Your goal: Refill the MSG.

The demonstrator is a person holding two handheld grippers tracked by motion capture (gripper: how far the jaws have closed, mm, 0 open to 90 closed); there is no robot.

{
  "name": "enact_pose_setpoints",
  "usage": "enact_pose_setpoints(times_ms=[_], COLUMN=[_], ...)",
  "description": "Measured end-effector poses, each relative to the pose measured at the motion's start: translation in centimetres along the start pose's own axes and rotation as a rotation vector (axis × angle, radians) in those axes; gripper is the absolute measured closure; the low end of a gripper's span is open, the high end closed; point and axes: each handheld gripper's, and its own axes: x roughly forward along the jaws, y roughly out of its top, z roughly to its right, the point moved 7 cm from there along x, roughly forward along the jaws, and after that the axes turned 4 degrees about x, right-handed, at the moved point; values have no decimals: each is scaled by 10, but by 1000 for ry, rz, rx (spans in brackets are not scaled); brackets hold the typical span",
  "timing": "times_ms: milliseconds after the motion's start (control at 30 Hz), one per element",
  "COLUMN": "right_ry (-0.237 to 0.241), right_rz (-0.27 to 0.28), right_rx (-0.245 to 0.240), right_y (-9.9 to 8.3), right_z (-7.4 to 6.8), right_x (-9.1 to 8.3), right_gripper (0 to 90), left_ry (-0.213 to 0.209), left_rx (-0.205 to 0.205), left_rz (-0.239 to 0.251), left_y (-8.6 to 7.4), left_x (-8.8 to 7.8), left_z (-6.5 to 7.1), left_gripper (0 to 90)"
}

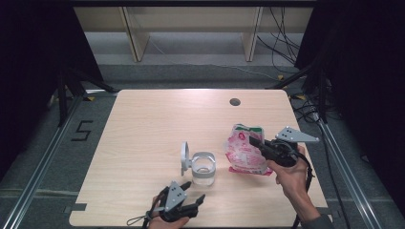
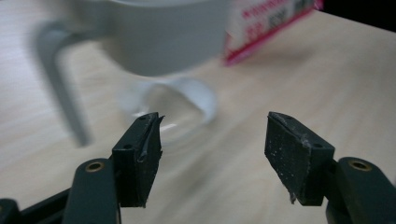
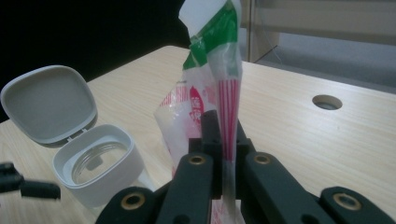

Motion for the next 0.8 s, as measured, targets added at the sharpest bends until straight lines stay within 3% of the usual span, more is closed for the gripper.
enact_pose_setpoints(times_ms=[67, 100, 167, 200, 233, 267, 300, 333, 400, 433, 467, 500, 567, 600, 667, 700, 733, 800], right_ry=[-2, -2, -14, -20, -9, -6, -4, 0, 11, 10, 17, 11, 23, 29, 30, 37, 27, 51], right_rz=[-17, -15, -13, -24, -8, 0, -10, 7, 6, 12, 12, 5, 24, 22, 15, 12, 13, 6], right_rx=[1, -31, -45, -24, -26, -36, 8, -32, -18, -30, -43, -18, -48, -26, -55, -35, -77, -63], right_y=[2, 5, 7, 8, 10, 12, 13, 15, 18, 20, 22, 22, 27, 28, 29, 29, 30, 32], right_z=[-4, -4, -5, -7, -7, -6, -11, -10, -15, -16, -17, -20, -22, -26, -28, -32, -31, -37], right_x=[-5, -8, -13, -17, -18, -21, -26, -27, -32, -33, -35, -37, -38, -39, -40, -40, -40, -41], right_gripper=[900, 900, 900, 900, 900, 900, 900, 900, 900, 900, 900, 900, 900, 900, 900, 900, 900, 900], left_ry=[-23, -30, -55, -74, -71, -67, -68, -71, -62, -55, -40, -39, -32, -19, -20, -12, -9, 1], left_rx=[18, 19, 27, 20, 43, 37, 32, 46, 58, 73, 72, 55, 56, 83, 68, 85, 91, 106], left_rz=[-3, -5, -10, 2, -11, -3, -4, -12, -1, -20, -6, 6, 0, -10, -5, -12, -7, -26], left_y=[2, 3, 6, 10, 11, 15, 18, 21, 27, 29, 32, 35, 39, 41, 44, 44, 45, 43], left_x=[8, 10, 17, 22, 26, 33, 37, 40, 47, 49, 53, 58, 64, 68, 75, 78, 82, 89], left_z=[11, 15, 25, 30, 32, 35, 36, 38, 42, 42, 43, 44, 45, 45, 48, 47, 48, 49], left_gripper=[356, 357, 356, 356, 356, 357, 357, 357, 359, 357, 356, 357, 359, 361, 361, 361, 360, 343])
